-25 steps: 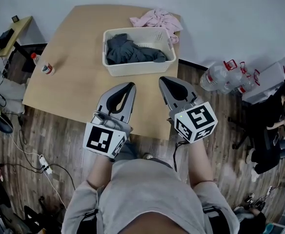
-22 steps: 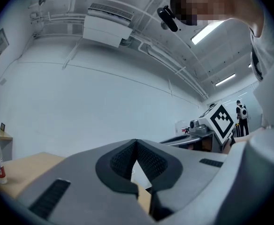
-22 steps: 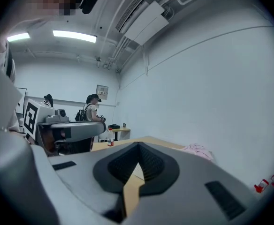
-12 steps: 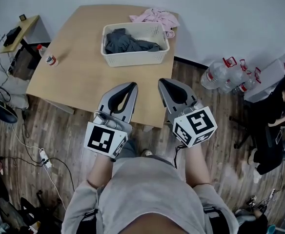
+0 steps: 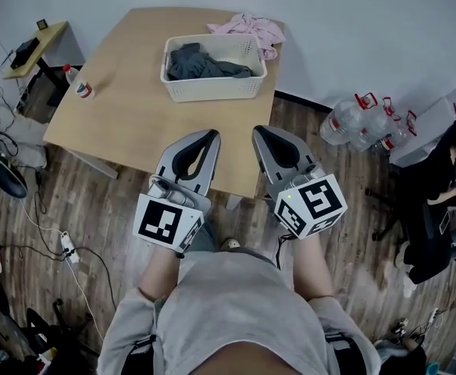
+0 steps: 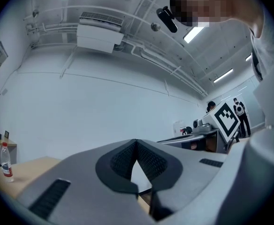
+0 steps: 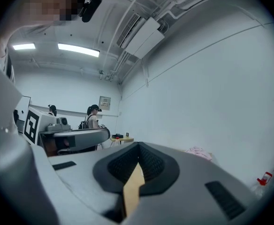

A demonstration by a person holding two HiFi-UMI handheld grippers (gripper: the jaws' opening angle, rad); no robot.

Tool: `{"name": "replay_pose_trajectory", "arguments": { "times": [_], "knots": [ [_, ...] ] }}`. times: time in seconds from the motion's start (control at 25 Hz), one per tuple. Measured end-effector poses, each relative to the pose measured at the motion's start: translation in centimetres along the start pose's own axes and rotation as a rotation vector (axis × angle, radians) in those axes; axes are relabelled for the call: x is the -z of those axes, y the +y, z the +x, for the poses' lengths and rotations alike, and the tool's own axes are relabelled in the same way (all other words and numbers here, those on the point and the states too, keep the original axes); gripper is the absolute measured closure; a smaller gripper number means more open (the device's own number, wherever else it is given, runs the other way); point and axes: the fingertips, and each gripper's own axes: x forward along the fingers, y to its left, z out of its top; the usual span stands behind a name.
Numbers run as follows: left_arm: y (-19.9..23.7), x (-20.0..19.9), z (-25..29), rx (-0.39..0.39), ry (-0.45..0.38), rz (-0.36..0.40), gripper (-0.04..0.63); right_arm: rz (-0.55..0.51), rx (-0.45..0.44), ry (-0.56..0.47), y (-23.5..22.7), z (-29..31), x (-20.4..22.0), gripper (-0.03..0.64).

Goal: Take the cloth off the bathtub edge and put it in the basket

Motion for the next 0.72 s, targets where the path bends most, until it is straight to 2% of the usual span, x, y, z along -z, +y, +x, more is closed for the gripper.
{"name": "replay_pose_trajectory", "arguments": {
  "times": [0.72],
  "knots": [
    [-0.34,-0.89,0.2,0.03,0.005,0.029,0.598,0.033,-0.006,-0.053,0.68,-0.63,-0.97,0.607]
  ]
}}
